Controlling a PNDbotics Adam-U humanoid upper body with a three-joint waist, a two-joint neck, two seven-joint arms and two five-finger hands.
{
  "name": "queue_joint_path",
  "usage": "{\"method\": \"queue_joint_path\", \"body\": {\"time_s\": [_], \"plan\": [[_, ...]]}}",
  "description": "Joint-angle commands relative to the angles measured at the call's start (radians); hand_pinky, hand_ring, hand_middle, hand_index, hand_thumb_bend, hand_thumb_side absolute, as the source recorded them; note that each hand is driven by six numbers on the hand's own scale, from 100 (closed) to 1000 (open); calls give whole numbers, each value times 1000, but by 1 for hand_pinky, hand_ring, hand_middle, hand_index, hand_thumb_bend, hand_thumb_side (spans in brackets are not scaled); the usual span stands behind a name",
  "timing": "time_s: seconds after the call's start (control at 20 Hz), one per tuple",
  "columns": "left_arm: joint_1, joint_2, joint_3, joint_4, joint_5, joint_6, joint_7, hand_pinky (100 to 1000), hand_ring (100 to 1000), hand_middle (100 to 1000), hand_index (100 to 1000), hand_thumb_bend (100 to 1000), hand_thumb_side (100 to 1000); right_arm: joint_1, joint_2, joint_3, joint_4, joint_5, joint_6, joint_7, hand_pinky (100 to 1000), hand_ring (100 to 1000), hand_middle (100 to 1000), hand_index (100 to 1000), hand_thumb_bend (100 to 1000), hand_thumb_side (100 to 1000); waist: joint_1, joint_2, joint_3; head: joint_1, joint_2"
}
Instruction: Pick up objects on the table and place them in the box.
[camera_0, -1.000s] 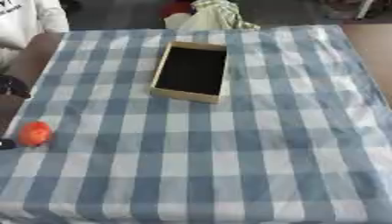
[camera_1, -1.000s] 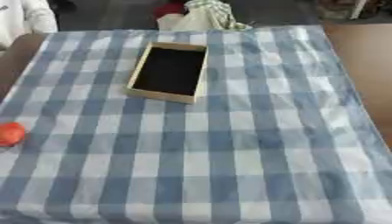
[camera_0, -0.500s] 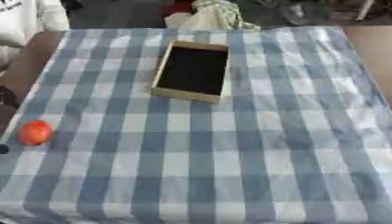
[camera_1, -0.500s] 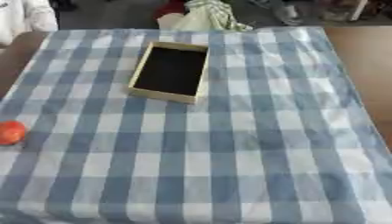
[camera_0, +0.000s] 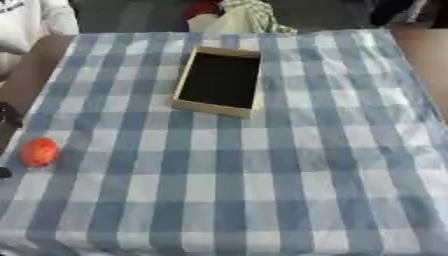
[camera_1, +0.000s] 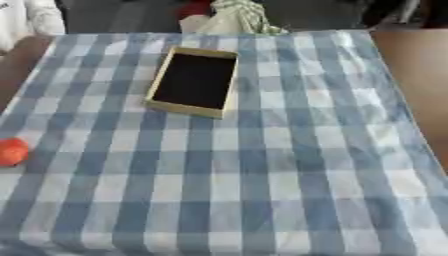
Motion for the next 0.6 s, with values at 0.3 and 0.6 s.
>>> {"method": "queue_joint_path", "body": {"time_s": [0.3,0.6], "plan": [[-45,-8,-8,47,-30,-4,22,419,660,638,784,528,497,-10,-11,-8,-21,-9,0,3,753,753,705,765,100,625,-4,-4,-6,11,7],[-67,-35,-20,66,-51,-26,28,417,654,666,802,513,506,-11,-7,-8,-21,-12,1,5,752,752,704,765,100,625,-6,-2,-9,12,7]]}}
